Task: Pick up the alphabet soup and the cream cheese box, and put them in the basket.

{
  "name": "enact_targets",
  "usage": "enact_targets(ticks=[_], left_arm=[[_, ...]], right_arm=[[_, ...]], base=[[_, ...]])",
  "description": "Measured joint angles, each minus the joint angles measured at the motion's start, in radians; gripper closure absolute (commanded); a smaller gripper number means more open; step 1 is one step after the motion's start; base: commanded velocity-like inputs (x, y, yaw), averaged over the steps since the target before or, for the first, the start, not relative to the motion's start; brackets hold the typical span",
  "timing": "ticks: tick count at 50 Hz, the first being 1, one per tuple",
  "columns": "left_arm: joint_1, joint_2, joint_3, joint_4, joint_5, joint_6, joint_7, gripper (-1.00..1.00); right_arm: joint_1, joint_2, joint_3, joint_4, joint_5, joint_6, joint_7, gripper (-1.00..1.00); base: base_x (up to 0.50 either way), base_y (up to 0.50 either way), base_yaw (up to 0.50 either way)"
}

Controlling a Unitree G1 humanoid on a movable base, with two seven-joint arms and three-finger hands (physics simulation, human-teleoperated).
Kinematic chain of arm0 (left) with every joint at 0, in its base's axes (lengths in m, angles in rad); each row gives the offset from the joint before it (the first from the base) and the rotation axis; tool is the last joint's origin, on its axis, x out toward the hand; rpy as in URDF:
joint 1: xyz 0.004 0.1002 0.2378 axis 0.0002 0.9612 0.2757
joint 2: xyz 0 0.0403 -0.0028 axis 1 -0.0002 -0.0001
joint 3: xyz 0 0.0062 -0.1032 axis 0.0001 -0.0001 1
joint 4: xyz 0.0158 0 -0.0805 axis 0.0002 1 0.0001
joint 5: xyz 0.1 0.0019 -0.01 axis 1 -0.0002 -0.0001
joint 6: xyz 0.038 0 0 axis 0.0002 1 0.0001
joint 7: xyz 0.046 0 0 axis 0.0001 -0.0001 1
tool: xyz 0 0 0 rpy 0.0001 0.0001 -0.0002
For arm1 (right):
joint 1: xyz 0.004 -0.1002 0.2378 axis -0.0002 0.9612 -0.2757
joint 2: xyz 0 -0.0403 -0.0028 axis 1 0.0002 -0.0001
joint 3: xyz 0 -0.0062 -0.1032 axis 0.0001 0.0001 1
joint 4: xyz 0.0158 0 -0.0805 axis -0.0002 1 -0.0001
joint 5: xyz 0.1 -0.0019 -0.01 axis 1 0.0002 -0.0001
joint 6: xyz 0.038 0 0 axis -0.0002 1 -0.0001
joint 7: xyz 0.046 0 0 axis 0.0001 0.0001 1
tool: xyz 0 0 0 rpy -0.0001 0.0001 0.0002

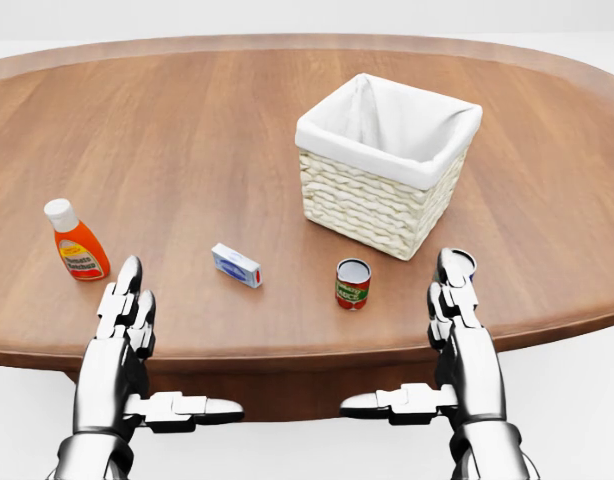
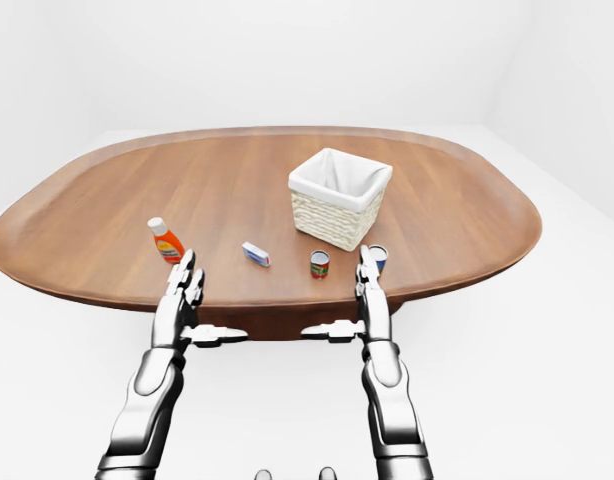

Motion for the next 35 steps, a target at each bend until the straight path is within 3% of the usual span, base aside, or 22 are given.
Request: enact_targets(ticks=[11, 35], left_arm=[[0.0, 0.008, 0.016, -0.001, -0.007, -0.001, -0.016, -1.0], [-0.002, 0.012, 0.023, 0.001, -0.01, 0.0, -0.024, -1.0]], right_arm=[[0.006, -0.006, -0.018, -0.01, 0.005, -0.012, 0.002, -1.0], [0.024, -0.008, -0.051, -0.05, 0.011, -0.071, -0.056, -1.0]], base=[[0.0, 0.0, 0.0], [0.0, 0.0, 0.0]])
